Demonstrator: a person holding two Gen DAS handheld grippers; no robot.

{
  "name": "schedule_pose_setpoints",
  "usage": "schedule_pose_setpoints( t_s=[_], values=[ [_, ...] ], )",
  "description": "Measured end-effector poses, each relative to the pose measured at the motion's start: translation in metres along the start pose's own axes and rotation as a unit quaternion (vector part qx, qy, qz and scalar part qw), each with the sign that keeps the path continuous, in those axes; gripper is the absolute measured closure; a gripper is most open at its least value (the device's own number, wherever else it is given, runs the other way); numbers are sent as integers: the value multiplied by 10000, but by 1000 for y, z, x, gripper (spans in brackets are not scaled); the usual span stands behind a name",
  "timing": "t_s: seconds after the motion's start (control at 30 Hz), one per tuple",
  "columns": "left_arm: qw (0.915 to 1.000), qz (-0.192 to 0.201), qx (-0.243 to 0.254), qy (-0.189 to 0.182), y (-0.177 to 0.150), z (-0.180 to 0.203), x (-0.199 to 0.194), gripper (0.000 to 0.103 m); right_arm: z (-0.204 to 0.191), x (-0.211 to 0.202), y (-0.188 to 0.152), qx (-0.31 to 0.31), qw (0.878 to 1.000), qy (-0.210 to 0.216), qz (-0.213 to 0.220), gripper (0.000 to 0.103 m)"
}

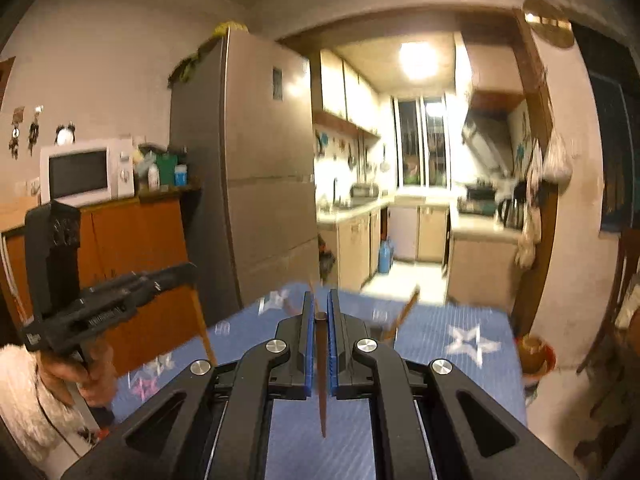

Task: Organize utensils
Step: 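Lower both chopsticks into the holder and open the left and right grippers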

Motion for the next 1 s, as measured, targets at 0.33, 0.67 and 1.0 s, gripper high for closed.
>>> schedule_pose_setpoints(
  t_s=[0.33, 0.67, 1.0],
  values=[
    [9924, 1059, 410, 481, 81, 11, 68, 98, 40, 62, 75, 103, 9958, -451, 790, 96],
    [9921, 748, 451, 896, 50, -22, 148, 98, 84, 161, 40, 477, 9958, -697, 351, 96],
    [9938, 711, 341, 780, 47, -39, 155, 98, 82, 145, 95, 565, 9929, -501, 921, 96]
  ],
)
Point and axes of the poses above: each gripper's, at about its wrist camera, not at the fingertips, and x roughly the way its jaws point, z to its right, y to its top, the point moved 5 cm from there along x, roughly the way its jaws point, and after that the axes turned 1 degree about y, right-handed, at the moved point
